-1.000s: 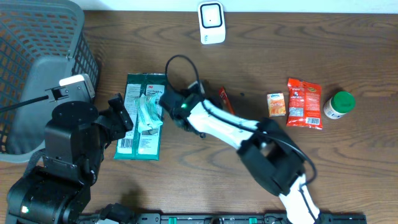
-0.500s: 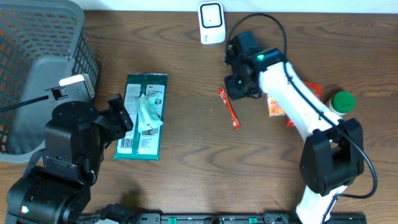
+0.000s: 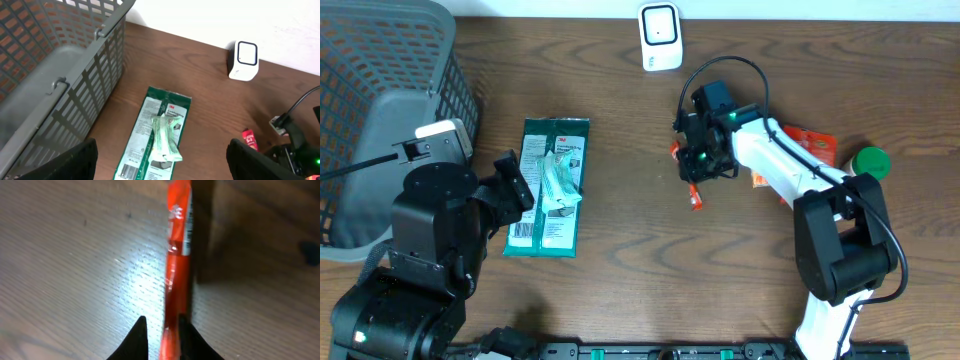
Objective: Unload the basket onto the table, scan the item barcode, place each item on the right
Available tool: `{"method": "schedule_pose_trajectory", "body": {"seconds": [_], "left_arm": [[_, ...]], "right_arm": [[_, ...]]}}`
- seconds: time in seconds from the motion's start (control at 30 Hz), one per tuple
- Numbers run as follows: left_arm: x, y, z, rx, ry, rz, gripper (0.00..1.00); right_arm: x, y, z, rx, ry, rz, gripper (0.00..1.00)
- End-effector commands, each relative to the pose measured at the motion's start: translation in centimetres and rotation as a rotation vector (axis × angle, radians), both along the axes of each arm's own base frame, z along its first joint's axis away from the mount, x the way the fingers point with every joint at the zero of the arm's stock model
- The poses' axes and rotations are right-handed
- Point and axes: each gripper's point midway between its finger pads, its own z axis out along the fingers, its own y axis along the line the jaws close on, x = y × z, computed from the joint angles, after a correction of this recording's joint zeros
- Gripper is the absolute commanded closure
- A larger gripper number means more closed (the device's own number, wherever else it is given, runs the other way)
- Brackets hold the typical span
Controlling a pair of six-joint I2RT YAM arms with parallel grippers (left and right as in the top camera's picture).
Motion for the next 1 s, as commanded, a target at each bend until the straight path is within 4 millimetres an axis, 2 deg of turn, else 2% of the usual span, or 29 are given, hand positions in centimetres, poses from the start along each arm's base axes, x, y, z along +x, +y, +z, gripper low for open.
{"method": "schedule_pose_trajectory", "body": {"seconds": [0.0,0.13,0.3,0.43,0.57,0.6,0.67,0.73,0.8,0.97], "left_arm": [[-0.1,0.3,0.2,0.012,-0.006,0.006,0.18],[-0.1,0.3,0.2,0.012,-0.006,0.006,0.18],[-0.1,0.3,0.2,0.012,-0.006,0.006,0.18],[-0.1,0.3,0.2,0.012,-0.005,0.006,0.18],[-0.1,0.3,0.2,0.012,-0.005,0.006,0.18],[-0.1,0.3,0.2,0.012,-0.005,0.006,0.18],[-0.1,0.3,0.2,0.012,-0.005,0.006,0.18],[-0.1,0.3,0.2,0.012,-0.005,0.006,0.18],[-0.1,0.3,0.2,0.012,-0.006,0.006,0.18],[-0.1,0.3,0.2,0.012,-0.005,0.006,0.18]], "right_arm": [[-0.2,0.0,-0.3,-0.049,-0.023,0.025,0.75],[-0.1,-0.3,-0.5,-0.099,-0.043,0.028,0.73],[-1.2,0.3,-0.9,-0.118,-0.029,0.055,0.71],[-2.1,-1.4,-2.4,-0.241,-0.029,0.014,0.71],[-3.0,-1.4,-2.6,-0.261,-0.009,0.030,0.73],[-3.3,-1.2,-2.6,-0.264,-0.004,0.041,0.76],[-3.5,-1.2,-2.6,-0.282,-0.007,0.046,0.98],[-3.1,-2.1,-2.5,-0.360,-0.043,0.022,0.99],[-2.4,-3.2,-1.7,-0.451,-0.104,-0.003,0.99],[-2.1,-3.9,2.9,-0.608,-0.278,-0.025,0.99]]}}
